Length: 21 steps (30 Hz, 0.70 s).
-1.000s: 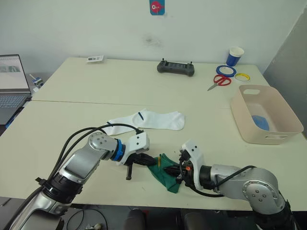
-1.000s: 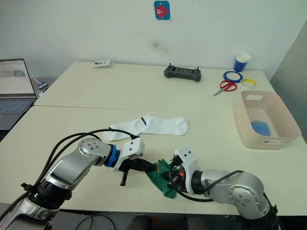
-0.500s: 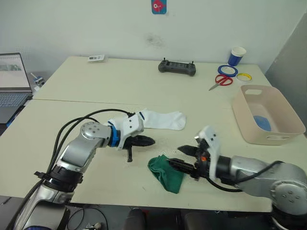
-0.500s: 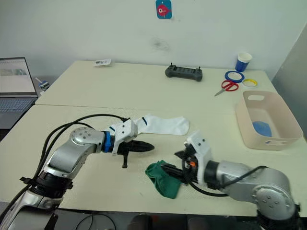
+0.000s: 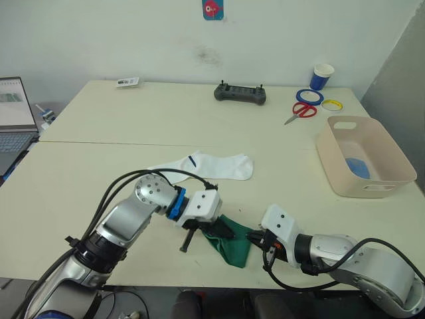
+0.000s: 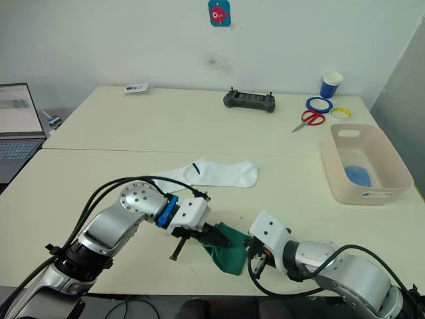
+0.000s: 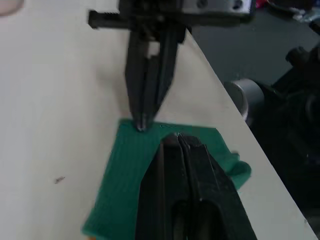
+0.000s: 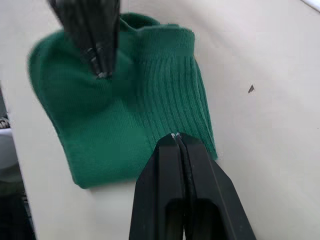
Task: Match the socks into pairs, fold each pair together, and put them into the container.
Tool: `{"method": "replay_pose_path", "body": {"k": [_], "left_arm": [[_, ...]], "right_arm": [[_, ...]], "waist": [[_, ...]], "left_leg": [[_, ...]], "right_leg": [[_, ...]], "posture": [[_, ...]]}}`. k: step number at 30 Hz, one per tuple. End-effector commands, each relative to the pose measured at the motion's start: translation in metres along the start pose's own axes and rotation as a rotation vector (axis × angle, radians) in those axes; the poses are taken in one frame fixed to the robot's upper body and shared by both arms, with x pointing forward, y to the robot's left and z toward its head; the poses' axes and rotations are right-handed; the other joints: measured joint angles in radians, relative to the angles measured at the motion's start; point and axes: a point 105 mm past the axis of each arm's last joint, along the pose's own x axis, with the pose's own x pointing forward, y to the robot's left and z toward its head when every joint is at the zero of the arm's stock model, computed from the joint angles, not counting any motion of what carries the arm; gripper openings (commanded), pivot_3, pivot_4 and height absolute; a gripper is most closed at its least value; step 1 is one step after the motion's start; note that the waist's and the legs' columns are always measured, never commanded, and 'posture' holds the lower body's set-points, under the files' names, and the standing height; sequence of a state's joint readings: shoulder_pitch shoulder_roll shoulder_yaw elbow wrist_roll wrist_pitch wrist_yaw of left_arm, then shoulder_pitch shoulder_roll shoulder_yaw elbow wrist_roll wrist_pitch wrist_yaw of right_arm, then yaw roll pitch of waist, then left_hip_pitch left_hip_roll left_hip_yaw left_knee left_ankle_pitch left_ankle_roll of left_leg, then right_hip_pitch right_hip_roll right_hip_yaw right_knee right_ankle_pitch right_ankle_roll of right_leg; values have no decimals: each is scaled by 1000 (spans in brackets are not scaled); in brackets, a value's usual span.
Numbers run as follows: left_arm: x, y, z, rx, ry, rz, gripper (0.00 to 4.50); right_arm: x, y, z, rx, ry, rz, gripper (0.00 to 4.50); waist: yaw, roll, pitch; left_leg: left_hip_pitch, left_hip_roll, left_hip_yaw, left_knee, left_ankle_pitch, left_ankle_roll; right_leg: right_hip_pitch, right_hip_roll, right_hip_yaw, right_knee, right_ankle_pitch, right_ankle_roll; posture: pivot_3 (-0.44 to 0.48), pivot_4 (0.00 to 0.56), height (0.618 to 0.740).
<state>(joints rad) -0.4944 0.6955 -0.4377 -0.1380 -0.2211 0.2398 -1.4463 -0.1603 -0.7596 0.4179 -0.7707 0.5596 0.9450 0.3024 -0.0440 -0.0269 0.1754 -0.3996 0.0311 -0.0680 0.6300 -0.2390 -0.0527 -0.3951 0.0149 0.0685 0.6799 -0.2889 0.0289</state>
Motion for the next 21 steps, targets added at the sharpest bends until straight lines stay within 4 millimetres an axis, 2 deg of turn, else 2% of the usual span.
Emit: {"method": "replay_pose_path", "body": {"k": [1, 4, 7, 11, 13, 15, 18, 21], "left_arm": [[-5, -2, -22, 32, 97, 0, 0], [-8, 0, -38, 30, 152, 19, 0], [-12, 4, -46, 55, 179, 45, 0], [-21, 13, -29, 48, 96, 109, 0], [-26, 15, -10, 34, 22, 127, 0], [-29, 14, 3, 23, -15, 127, 0], [-28, 13, 5, 26, 2, 119, 0], [-25, 15, -6, 19, 55, 124, 0]], "right_arm": [[0, -6, 0, -40, 1, -33, 55], [1, -13, -2, -44, 14, -67, 55], [1, -20, -1, -39, 11, -112, 55], [-8, -21, 15, -54, -73, -114, 55], [-14, -12, 32, -85, -162, -48, 55], [-16, -2, 39, -99, -208, 23, 55], [-10, 9, 36, -125, -193, 105, 55], [1, 11, 30, -143, -161, 143, 55]], "waist": [[1, 0, 0], [3, 0, 0], [3, 0, 0], [3, 0, 0], [3, 0, 0], [2, 0, 0], [2, 0, 0], [0, 0, 0]], "left_leg": [[0, 0, 0, 0, 0, 0], [0, 0, 0, 0, 0, 0], [0, 0, 0, 0, 0, 0], [0, 0, 0, 1, 0, 0], [0, 0, 0, 1, 0, 0], [0, 0, 0, 1, 0, 0], [0, 0, -1, 1, 0, 0], [0, 0, -1, 1, 0, 0]], "right_leg": [[0, 0, 0, 0, 0, 0], [0, 0, 0, 0, 0, 0], [0, 0, 0, 0, 0, 0], [1, 0, 0, 1, 0, 0], [1, 0, 0, 1, 1, 1], [0, 0, -1, 1, 0, 1], [1, 0, -1, 0, 0, 1], [1, 0, -1, 1, 0, 1]], "posture": [[0, 150, 740], [0, 150, 740], [0, 150, 740], [0, 150, 740], [0, 150, 740], [0, 150, 740], [0, 150, 740], [0, 150, 740]]}}
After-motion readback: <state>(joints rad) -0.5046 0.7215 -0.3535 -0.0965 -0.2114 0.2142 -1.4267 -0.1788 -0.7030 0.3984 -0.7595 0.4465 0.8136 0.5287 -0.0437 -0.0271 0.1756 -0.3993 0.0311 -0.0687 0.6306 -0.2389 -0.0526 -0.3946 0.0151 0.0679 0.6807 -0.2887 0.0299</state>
